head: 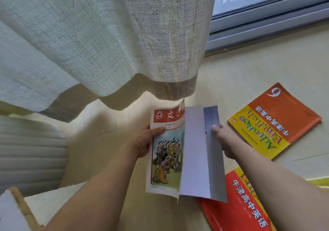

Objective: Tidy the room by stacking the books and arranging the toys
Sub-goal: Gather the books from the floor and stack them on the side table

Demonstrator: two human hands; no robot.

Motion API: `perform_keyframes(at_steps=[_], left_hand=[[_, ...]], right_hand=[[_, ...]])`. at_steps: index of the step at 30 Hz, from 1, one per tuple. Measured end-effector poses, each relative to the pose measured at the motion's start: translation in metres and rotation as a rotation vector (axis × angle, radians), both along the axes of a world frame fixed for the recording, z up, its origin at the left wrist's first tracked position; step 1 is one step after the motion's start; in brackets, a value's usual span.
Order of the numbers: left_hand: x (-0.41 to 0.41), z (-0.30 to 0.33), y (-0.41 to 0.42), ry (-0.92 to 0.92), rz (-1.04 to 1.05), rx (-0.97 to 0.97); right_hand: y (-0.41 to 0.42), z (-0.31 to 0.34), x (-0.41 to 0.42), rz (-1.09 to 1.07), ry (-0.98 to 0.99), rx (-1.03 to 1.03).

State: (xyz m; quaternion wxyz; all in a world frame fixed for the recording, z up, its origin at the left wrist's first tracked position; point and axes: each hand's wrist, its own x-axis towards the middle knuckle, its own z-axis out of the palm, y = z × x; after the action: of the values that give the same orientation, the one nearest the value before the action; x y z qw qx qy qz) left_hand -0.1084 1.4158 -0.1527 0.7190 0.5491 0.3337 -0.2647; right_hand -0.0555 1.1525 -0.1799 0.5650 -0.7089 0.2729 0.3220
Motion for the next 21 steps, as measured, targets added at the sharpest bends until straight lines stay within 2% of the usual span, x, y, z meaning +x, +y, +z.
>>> perform_keyframes(at_steps=[4, 6, 9, 10, 12, 15, 18, 21], left_hand=[[-0.002, -0.045, -0.026, 0.068, 0.086, 0.193], [-0.004, -0.070, -0.028, 0.089, 0.092, 0.247], [-0.006, -0.152, -0.016, 0.086, 0.043, 0.230], [-0.007, -0.149, -0.021, 0.072, 0.036, 0.212], [-0.010, -0.088, -0.038, 0.038, 0.073, 0.185], [-0.015, -0.042, -0.032, -0.115, 0.192, 0.195], [-0.014, 0.003, -0.009, -0.289, 0.313, 0.079], [-0.004, 0.033, 0.007, -0.479, 0.269, -0.012]], right_hand=[[-0.003, -0.015, -0.016, -0.127, 0.145, 0.197], [0.000, -0.008, -0.023, -0.139, 0.125, 0.215], [0.011, -0.009, -0.027, -0.117, 0.029, 0.220], [0.015, -0.008, -0.029, -0.134, 0.017, 0.246], [0.025, -0.001, -0.029, -0.156, -0.019, 0.232], [0.037, 0.021, -0.027, -0.136, -0.119, 0.298], [0.045, 0.048, -0.020, -0.118, -0.307, 0.408], [0.053, 0.071, -0.016, -0.146, -0.547, 0.453]])
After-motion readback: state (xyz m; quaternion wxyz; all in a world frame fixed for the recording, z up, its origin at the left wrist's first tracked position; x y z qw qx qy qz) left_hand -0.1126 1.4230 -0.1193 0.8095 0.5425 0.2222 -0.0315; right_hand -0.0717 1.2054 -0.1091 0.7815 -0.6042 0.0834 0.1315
